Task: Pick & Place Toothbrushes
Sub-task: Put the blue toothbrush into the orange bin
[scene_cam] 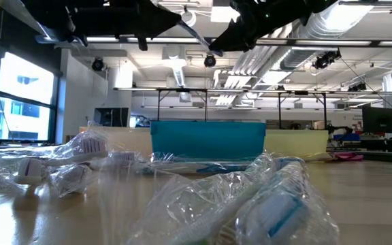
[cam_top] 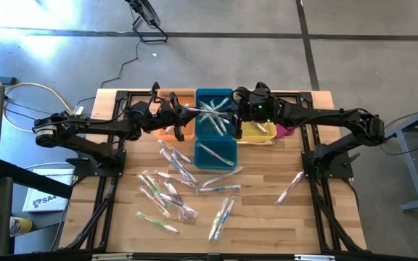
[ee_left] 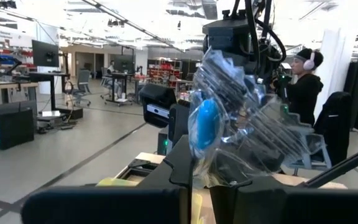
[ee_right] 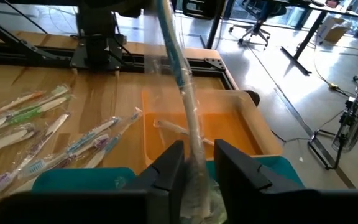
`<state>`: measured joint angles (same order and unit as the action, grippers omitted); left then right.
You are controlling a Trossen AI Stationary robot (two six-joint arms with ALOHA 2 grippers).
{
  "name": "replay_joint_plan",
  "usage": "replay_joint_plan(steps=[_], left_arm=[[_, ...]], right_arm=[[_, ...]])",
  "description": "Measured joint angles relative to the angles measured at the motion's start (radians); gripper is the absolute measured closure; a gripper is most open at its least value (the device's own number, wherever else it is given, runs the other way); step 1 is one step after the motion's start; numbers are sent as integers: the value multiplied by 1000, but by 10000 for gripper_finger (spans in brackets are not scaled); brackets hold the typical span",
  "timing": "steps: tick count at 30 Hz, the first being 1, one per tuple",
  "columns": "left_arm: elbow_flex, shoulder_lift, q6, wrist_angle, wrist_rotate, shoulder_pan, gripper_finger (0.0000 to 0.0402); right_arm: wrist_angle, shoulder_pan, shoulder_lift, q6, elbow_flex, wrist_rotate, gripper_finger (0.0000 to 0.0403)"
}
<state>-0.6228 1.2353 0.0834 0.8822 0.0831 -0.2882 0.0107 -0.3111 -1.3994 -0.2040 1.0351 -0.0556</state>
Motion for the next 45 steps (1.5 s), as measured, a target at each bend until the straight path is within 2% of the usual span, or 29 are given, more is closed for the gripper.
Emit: replay_joint_plan(steps=[4, 9, 16, 23, 28, 32, 37, 45], left_arm=[[0, 0, -7, -14, -22, 0, 380], [0, -1, -25, -38, -60, 0, 382], [0, -12, -49, -55, -76, -16, 382], [1, -118, 24, -254, -85, -120, 382], [1, -240, 86, -500, -85, -202, 382], [1, -328, 138, -682, -85, -251, 382], [1, -407, 209, -818, -83, -286, 382], [1, -449, 374, -898, 51, -357, 382]], right_arm=[[-6, 11, 0, -2, 0, 60, 262], [-39, 22, 41, -3, 0, 64, 203], [-185, 18, 133, -8, 0, 57, 159], [-385, -7, 193, -3, 0, 58, 164], [-471, -6, 192, -3, 0, 57, 176], [-477, -6, 180, -1, 0, 57, 185], [-454, -6, 182, -2, 0, 57, 193], [-415, -6, 180, -3, 0, 57, 198]])
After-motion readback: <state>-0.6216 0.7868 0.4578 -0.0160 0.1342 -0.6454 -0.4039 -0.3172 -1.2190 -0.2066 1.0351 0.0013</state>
